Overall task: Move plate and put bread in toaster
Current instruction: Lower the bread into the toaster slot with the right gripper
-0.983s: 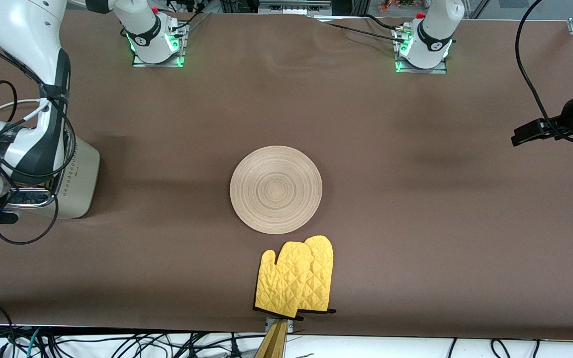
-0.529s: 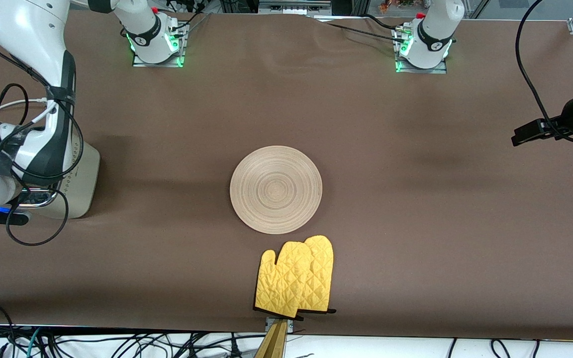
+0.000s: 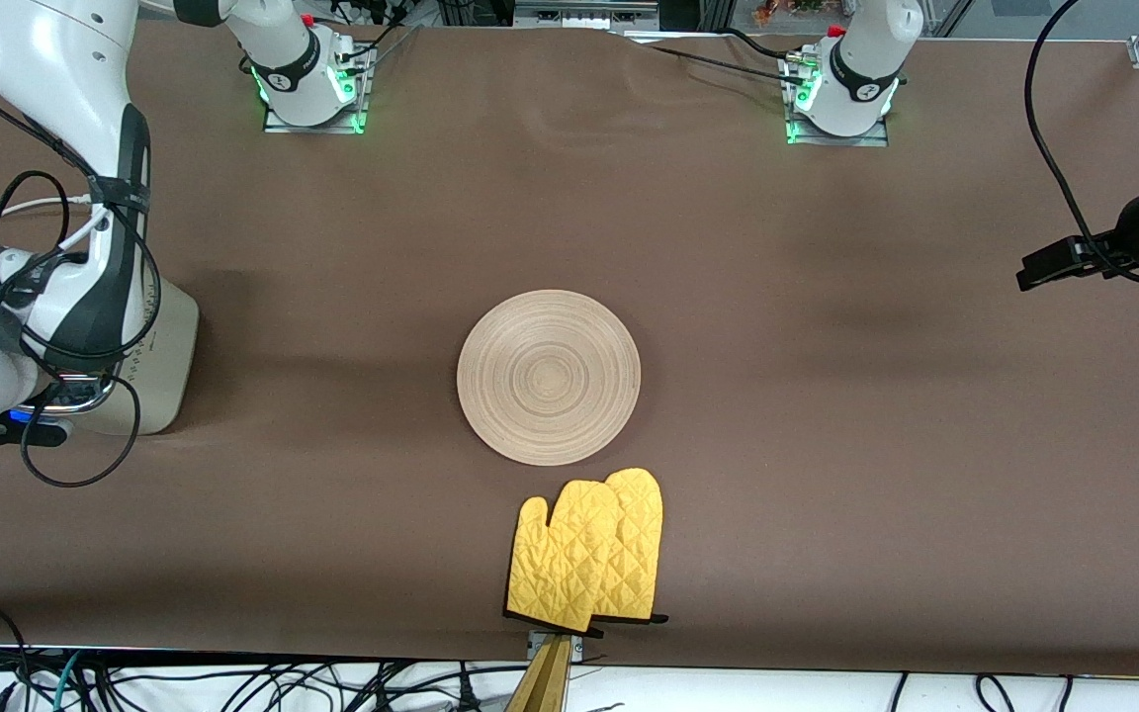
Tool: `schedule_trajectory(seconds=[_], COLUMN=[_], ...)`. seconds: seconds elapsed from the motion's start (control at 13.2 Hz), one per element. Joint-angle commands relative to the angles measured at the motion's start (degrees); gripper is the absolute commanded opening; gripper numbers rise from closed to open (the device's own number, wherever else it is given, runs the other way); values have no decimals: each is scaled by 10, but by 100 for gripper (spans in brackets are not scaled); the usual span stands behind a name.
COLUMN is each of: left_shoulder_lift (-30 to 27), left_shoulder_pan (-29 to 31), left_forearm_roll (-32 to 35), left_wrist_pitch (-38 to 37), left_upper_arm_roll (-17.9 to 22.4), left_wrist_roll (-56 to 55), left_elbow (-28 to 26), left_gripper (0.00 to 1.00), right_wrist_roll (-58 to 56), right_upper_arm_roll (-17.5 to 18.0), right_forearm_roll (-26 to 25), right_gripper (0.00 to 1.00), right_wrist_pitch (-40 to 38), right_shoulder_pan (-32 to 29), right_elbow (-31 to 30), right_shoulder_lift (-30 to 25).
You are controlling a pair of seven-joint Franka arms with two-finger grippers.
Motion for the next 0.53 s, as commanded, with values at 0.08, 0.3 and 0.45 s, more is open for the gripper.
schedule_trajectory(seconds=[0.08, 0.3, 0.45], left_shoulder_lift=[-5, -5, -3], left_shoulder_pan=[2, 2, 2], left_forearm_roll=[-20, -20, -20], left_wrist_pitch=[-2, -2, -2], left_upper_arm_roll=[3, 3, 3], left_wrist_roll=[0, 0, 1], left_elbow=[-5, -6, -6], left_gripper=[100, 100, 100], right_wrist_roll=[8, -2, -21], right_upper_arm_roll=[0, 0, -1], right_forearm_roll=[26, 26, 26], right_gripper=[75, 100, 100], right_wrist_pitch=[10, 14, 13], right_shoulder_pan=[-4, -7, -6], right_elbow=[0, 3, 7], right_shoulder_lift=[9, 4, -5])
